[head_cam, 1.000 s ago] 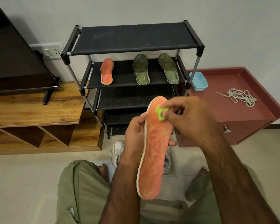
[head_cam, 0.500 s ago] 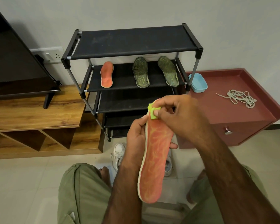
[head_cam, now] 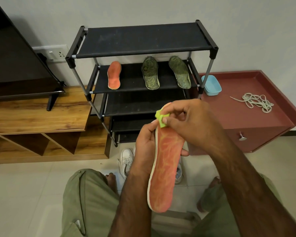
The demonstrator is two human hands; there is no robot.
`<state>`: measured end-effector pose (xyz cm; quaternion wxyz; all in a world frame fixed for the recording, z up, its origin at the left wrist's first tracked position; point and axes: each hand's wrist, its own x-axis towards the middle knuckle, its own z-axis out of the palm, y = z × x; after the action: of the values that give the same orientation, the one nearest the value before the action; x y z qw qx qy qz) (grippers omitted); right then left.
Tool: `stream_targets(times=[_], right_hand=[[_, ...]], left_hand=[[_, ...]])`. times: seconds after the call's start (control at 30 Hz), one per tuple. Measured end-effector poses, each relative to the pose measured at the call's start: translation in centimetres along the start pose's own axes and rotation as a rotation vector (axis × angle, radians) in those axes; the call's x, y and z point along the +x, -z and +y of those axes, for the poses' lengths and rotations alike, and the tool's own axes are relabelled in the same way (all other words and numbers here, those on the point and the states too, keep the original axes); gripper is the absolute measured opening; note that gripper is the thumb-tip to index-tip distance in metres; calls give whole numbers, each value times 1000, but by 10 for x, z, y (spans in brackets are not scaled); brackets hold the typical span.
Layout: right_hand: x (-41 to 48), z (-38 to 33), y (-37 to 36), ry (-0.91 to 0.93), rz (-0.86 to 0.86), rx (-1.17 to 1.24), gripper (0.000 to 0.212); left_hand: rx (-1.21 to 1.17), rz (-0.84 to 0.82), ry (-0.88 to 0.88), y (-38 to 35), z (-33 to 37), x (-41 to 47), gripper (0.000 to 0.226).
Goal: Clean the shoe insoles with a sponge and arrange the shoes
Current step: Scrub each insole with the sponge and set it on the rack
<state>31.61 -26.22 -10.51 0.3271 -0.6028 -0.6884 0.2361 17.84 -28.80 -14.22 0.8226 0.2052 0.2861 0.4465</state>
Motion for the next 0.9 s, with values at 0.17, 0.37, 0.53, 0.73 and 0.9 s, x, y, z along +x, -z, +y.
stream_targets(times=[0.17, 0.37, 0.53, 0.73, 0.9], right_hand=[[3, 7, 8, -60, 162, -42, 16], [-3, 5, 2, -8, 19, -33, 13], [-4, 3, -2, 23, 97, -28, 12], [0, 5, -1, 20, 154, -39, 12], [-6, -5, -5, 104, 30, -66, 16]], left_hand=[[3, -5, 26, -5, 2, -3, 66], [20, 1, 4, -1, 2, -5, 64], [-28, 43, -32, -4, 1, -2, 54], [17, 128, -48, -4, 1, -5, 65], [56, 177, -110, -7, 0, -4, 71]])
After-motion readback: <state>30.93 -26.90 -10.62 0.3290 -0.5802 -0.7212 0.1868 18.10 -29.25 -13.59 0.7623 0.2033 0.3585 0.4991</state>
